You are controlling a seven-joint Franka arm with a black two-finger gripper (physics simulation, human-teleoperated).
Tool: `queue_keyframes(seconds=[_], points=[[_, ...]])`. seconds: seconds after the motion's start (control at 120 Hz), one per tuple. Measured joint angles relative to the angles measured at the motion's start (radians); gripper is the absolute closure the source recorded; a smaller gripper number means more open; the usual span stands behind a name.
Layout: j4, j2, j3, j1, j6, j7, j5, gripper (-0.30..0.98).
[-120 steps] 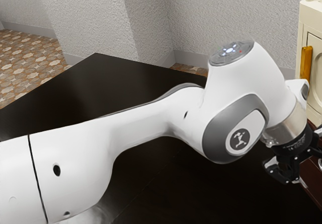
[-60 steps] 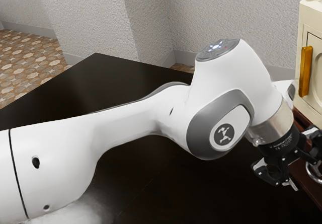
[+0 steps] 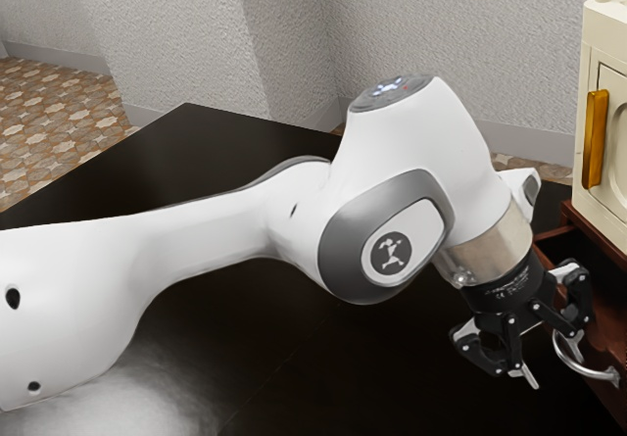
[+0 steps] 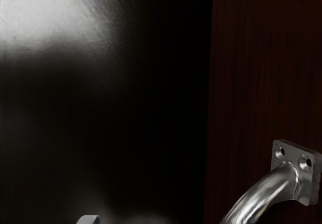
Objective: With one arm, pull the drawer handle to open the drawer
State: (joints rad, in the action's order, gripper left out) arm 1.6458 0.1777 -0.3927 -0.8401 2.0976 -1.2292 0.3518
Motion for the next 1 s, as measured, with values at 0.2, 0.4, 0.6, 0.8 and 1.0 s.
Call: queue_keyframes(seconds=[0.2, 0.4, 0.6, 0.8, 1.0], points=[[0.013, -0.025, -0.001, -0.011, -0.008, -0.023, -0.057, 0.41], [0.034, -0.055, 0.0, -0.029, -0.023, -0.06, -0.122, 0.4], [0.049, -0.08, 0.001, -0.033, -0.049, -0.099, -0.143, 0.4], [0.081, -0.118, 0.016, -0.031, -0.073, -0.135, -0.159, 0.4], [0.088, -0.144, 0.02, -0.03, -0.107, -0.162, -0.175, 0.4]])
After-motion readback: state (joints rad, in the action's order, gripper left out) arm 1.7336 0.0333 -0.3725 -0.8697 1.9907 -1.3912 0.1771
